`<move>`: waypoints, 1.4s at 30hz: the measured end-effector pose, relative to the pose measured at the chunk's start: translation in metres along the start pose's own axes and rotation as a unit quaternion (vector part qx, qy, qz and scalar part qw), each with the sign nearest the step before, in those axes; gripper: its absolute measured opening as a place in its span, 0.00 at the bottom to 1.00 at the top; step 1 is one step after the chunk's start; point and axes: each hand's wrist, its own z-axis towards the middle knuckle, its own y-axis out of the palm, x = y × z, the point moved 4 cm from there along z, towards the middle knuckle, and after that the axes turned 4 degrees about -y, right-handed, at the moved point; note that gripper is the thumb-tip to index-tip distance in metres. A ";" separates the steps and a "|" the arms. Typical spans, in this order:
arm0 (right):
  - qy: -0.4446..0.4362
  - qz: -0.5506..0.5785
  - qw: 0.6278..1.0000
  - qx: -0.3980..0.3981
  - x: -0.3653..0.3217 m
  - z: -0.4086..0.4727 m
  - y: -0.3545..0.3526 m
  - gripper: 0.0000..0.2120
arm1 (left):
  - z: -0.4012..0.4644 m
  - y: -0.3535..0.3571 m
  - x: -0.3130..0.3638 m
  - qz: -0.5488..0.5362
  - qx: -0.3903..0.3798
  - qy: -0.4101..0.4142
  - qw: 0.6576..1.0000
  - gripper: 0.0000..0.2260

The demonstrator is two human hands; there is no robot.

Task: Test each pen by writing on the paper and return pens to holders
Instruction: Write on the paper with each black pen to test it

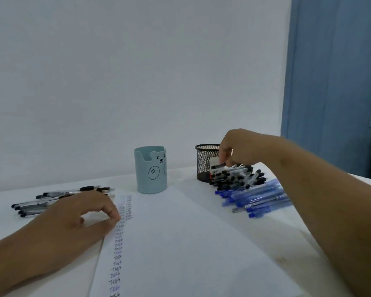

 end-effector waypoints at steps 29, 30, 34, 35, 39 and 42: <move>-0.290 -0.033 0.954 0.067 -0.183 -0.024 0.089 0.14 | 0.013 -0.047 -0.055 0.157 0.034 -0.072 0.984 0.04; -0.291 -0.028 0.954 0.070 -0.181 -0.025 0.091 0.14 | 0.013 -0.046 -0.057 0.156 0.034 -0.077 0.984 0.07; -0.290 -0.013 0.953 0.089 -0.177 -0.023 0.093 0.11 | 0.016 -0.044 -0.064 0.159 0.022 -0.075 0.984 0.09; -0.288 -0.010 0.953 0.095 -0.176 -0.023 0.092 0.11 | 0.017 -0.044 -0.065 0.160 0.023 -0.071 0.984 0.09; -0.271 0.006 0.956 0.111 -0.174 -0.022 0.092 0.11 | 0.017 -0.046 -0.067 0.156 0.020 -0.063 0.986 0.10; -0.267 0.021 0.954 0.133 -0.175 -0.023 0.090 0.13 | 0.017 -0.047 -0.054 0.131 0.051 -0.001 0.990 0.13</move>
